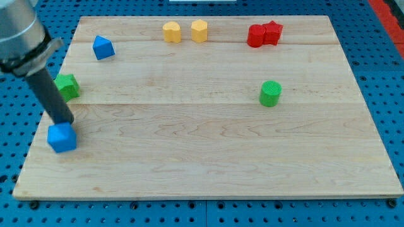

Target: Push the blue triangle diagonally below the green star

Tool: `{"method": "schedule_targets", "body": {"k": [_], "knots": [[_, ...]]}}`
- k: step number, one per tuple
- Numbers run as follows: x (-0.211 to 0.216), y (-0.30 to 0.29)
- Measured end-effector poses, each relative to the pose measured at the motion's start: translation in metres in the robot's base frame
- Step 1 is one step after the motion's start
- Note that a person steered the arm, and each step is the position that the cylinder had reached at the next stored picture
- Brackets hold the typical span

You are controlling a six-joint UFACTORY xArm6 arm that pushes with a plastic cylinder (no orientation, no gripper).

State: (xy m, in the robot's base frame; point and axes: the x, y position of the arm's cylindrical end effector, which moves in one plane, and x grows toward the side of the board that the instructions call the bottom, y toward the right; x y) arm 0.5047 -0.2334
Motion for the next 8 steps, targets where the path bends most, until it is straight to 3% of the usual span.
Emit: {"method": "schedule_targets", "body": {"k": [1, 2, 3, 4, 5, 6, 7, 8], "knots": [[0.008, 0.025], [-0.078, 0.088], [-0.184, 0.102], [-0.235, 0.065], [-0.259, 0.017], [-0.205, 0.033], [-0.119, 0.036], [-0.075, 0.05]]}}
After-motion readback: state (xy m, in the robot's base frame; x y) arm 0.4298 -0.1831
